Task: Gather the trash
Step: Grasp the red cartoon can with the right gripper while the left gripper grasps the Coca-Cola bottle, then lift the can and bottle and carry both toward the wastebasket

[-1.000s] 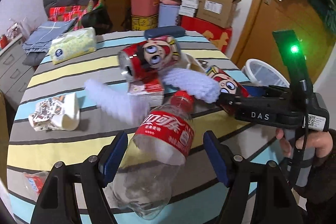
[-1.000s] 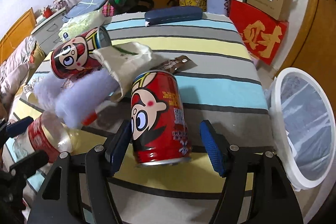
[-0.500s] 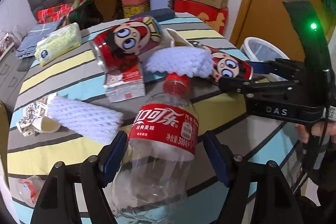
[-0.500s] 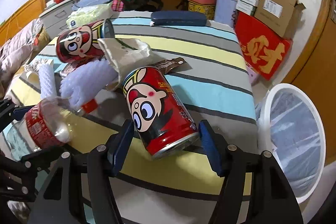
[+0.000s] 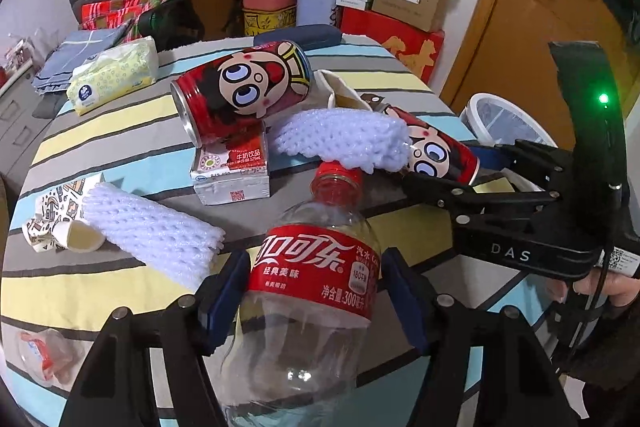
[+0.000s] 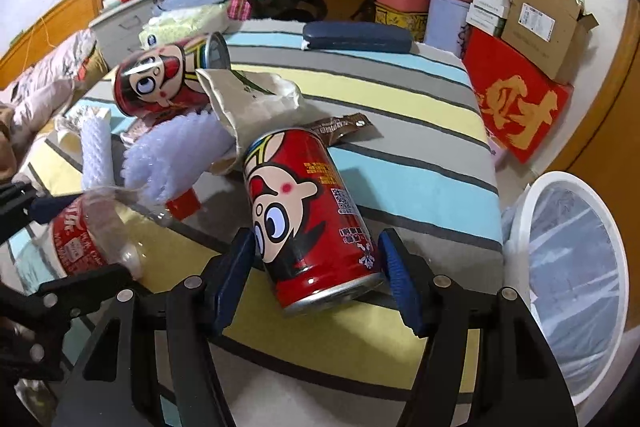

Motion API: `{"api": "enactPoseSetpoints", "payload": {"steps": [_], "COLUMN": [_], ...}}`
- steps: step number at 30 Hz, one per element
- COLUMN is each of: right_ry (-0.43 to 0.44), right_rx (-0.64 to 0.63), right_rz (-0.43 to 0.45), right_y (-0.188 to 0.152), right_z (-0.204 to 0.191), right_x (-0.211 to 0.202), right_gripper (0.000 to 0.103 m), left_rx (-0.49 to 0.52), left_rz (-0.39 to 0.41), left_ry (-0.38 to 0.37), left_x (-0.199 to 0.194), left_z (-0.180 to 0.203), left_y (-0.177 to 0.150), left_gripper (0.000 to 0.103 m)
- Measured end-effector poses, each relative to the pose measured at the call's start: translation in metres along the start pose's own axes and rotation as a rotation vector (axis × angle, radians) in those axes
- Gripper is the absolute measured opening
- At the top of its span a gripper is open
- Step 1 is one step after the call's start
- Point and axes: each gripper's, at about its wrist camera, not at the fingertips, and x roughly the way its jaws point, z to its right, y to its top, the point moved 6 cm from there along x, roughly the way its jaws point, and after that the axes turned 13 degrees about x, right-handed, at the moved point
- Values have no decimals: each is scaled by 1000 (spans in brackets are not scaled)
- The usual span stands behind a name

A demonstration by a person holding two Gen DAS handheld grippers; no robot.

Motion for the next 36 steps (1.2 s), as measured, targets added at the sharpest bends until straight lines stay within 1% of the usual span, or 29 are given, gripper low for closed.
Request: {"api": "enactPoseSetpoints", "payload": {"steps": [3,8,11,19,27,36], "right_ry": [7,-5,-9,-33,-11,-27], "right_rx": [0,-3,11,32,59,88], "right_rz": [13,43,72,136,172,225], "right_y": [-3,-7,-7,-7,-11,-16], "right_z": [-1,-2,1,6,16,34], "right_x": [-3,-8,-15,-32,-48,-69], "right_gripper": [60,59,58,58,57,56], "left_rx": [-7,-28,-47,-59,-46,-17], "left_rz": [6,16,33,80,138,189], "left_ry": [-6,11,7,19,16,-6], "left_x": [-1,-4,-8,-25,-47,-59], "left_z": [1,4,7,17,35,65], "left_y": [-1,-4,-5,-5,4,21], "left_gripper": [67,67,67,67,67,67]}}
